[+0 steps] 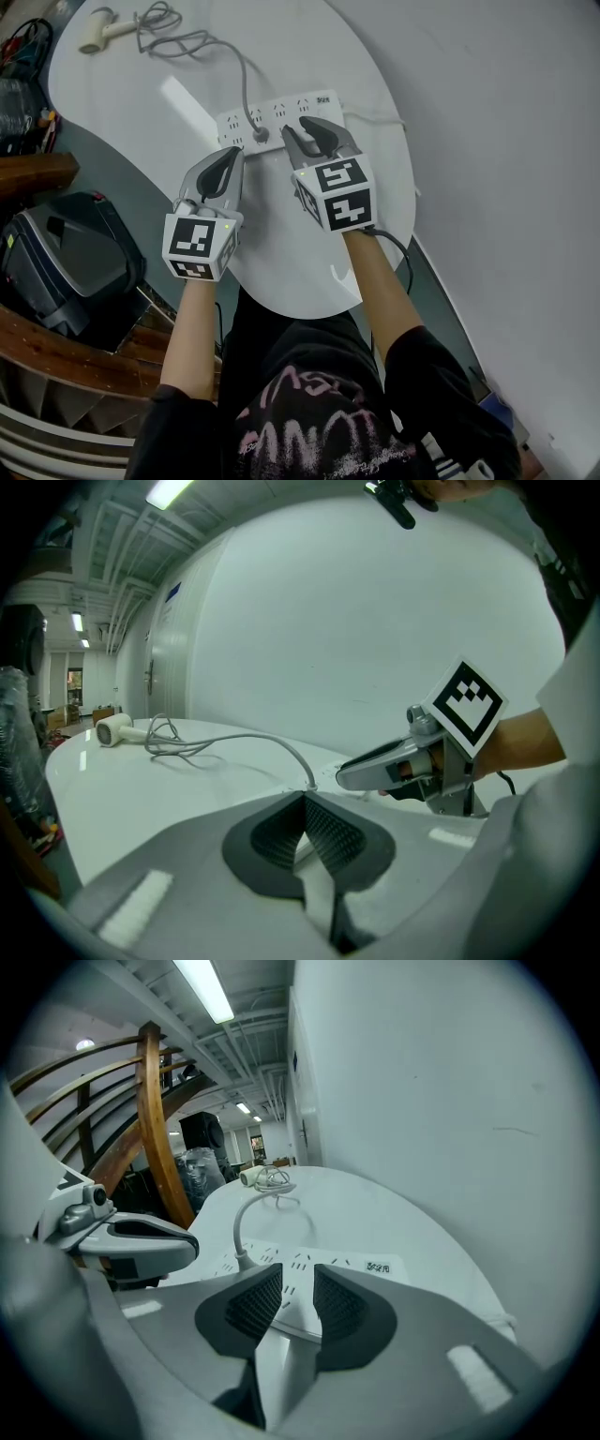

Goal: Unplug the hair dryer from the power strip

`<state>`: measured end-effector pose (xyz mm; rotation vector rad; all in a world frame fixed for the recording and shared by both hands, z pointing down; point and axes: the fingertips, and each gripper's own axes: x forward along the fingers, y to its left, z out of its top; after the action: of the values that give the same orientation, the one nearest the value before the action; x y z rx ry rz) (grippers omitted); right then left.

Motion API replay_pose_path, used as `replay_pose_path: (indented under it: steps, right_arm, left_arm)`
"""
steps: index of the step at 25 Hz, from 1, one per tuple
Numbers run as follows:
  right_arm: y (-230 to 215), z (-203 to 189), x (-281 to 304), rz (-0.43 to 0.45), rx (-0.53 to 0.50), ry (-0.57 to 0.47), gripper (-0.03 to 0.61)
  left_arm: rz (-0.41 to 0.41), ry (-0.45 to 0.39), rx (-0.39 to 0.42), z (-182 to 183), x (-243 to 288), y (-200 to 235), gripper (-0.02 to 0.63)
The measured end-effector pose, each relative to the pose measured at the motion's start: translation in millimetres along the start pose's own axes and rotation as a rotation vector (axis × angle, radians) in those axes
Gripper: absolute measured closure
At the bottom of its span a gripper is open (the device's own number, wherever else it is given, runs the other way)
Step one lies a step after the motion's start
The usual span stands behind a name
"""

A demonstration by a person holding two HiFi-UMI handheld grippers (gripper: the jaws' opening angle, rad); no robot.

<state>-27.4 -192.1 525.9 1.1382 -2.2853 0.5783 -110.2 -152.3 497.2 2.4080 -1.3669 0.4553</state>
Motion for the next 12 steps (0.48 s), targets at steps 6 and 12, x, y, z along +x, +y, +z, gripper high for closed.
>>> replay_pose_path:
  steps: [6, 12]
  right_arm:
    - [-3.3, -9.9, 8.3, -0.021, -0.02, 0.068, 0.463]
    - [-4.7, -12.2, 11.7, -0.038, -0.039, 0.087, 0.459]
  left_arm:
    - [-0.005, 0.004, -0.018, -2.7, -0.1, 1.1, 0.612]
    - [-0.005, 0.007, -0.019, -2.8, 0.9, 2.8, 0.612]
